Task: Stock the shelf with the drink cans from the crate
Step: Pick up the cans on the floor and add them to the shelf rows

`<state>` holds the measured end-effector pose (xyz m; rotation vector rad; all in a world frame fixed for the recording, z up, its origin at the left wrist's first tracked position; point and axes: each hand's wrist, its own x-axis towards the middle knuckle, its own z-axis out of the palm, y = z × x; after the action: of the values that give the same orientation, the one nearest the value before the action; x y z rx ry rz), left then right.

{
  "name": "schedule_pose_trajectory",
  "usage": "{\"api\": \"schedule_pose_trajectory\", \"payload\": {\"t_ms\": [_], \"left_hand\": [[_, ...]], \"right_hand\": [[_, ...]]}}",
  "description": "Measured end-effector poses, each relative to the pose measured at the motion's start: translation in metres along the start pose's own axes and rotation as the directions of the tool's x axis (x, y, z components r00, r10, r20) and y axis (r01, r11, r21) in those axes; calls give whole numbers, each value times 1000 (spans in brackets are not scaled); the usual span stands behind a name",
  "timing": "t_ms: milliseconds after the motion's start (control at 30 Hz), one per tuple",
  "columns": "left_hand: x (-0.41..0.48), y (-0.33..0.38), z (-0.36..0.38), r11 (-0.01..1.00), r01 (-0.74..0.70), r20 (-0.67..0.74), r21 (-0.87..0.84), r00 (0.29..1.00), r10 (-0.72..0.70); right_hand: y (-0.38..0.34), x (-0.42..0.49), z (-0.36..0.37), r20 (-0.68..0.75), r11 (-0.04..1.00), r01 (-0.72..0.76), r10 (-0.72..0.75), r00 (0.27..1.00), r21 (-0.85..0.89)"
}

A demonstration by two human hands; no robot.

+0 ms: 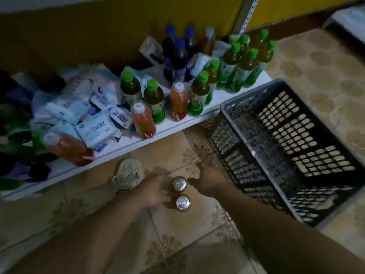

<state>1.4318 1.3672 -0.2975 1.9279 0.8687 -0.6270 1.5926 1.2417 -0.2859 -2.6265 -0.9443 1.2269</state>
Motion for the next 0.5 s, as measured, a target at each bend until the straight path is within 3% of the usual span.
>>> {"api": "schedule_pose_trajectory", "payload": {"t_ms": [100,333,433,500], "left_hand": [[36,-5,11,1000,-21,24,22,999,21],[98,-42,24,993,65,125,98,989,-77],[103,-47,22,992,73,126,102,988,-85],[101,-45,19,995,71,108,72,991,-79]], "right_hand": [[4,50,44,122,999,-36,33,992,23],[2,121,117,307,992,-101,71,949,82],[4,124,118,246,997,-71,58,968,43],[5,115,105,170,990,-77,56,984,119]]}}
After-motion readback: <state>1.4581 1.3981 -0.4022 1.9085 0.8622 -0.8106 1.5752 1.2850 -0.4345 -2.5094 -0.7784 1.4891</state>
